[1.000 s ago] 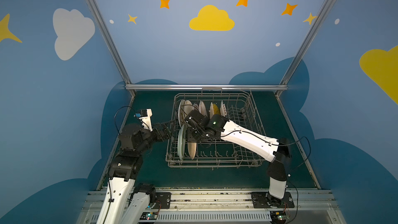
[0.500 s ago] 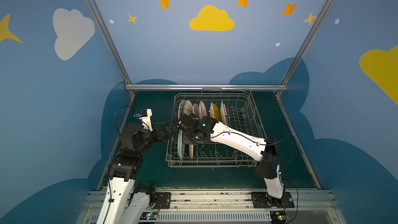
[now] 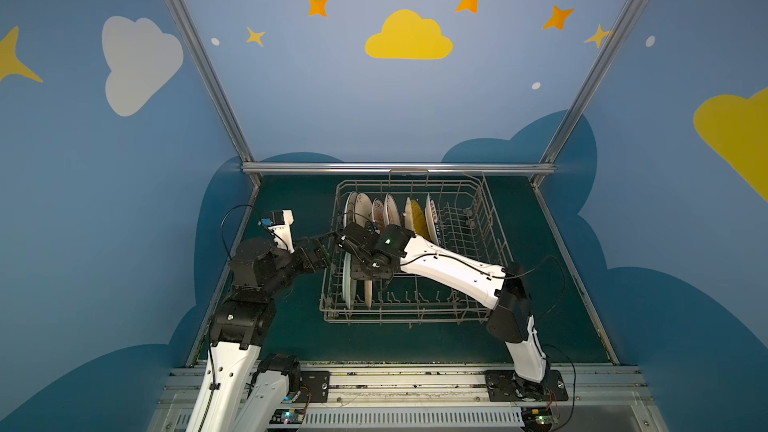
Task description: Load the plates into the dish rack
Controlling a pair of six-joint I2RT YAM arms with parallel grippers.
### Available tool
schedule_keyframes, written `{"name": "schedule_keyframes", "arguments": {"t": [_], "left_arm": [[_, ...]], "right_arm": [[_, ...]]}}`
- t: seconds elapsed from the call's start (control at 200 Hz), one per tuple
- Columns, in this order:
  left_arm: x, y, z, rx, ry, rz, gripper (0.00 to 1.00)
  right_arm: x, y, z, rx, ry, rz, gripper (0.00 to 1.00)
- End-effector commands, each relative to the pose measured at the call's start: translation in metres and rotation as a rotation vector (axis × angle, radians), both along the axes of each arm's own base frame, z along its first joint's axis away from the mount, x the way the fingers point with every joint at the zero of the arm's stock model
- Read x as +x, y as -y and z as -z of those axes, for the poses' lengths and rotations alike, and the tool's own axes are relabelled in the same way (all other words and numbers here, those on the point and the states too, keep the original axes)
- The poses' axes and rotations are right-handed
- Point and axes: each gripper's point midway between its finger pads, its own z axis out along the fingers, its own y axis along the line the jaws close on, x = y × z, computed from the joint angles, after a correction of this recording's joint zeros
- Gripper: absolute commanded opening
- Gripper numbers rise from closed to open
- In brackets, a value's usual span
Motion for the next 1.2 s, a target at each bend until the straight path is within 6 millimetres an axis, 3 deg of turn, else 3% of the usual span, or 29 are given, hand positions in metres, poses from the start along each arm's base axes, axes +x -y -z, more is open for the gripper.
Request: {"name": "schedule_keyframes", "arguments": {"t": [0.0,0.931,1.197], "left_arm": [[0.001,0.001,0.001,0.014,0.012,0.005,1.00],[0.002,0.000,0.003,0.017,0.010,0.004,1.00],[0.004,-0.001,0.003,0.018,0.016,0.001,1.00]], "right_arm": [[0.004,-0.006,-0.015,0.030,0.023,-0.014,0.27],[0.000,0.021,-0.061,0.113,0.029,-0.007,0.37],[0.001,0.029,-0.088,0.185,0.043,-0.042,0.38]]}}
